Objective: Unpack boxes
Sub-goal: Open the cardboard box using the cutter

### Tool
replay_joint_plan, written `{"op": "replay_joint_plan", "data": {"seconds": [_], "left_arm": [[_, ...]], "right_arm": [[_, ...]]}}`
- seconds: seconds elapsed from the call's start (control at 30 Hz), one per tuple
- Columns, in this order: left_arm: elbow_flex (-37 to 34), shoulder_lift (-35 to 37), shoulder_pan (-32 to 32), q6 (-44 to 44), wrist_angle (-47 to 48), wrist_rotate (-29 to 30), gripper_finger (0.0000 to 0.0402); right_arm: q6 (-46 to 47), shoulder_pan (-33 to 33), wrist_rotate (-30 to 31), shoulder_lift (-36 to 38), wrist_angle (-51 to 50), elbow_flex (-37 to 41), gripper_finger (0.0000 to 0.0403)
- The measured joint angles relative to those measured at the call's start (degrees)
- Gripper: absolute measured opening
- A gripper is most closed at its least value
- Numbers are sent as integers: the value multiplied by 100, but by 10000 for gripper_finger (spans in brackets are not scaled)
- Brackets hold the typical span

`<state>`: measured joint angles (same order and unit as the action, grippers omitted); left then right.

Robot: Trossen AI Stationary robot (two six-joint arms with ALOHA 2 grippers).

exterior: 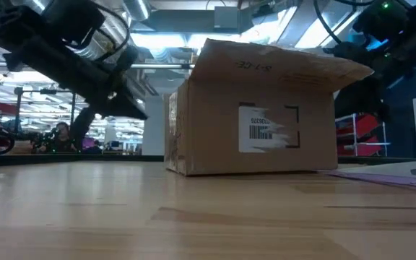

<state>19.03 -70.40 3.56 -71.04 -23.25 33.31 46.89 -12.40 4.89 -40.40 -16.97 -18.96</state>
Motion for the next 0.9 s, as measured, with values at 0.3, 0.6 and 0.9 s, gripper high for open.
{"op": "replay_joint_plan", "data": {"seconds": [0.3,0.6,0.9], "left_arm": [[-272,-28,-706,-420,-469,-1936,0],[-1759,-32,-1531,-707,-3132,-3440,0],[-1779,-30,-1649,-381,-3841,-3968,0]], "right_arm": [[579,0,10,-2,4,-4,0],[329,-246,-730,152,878,454,0],[598,-1106,-2065,201,2459,1461,0]]}}
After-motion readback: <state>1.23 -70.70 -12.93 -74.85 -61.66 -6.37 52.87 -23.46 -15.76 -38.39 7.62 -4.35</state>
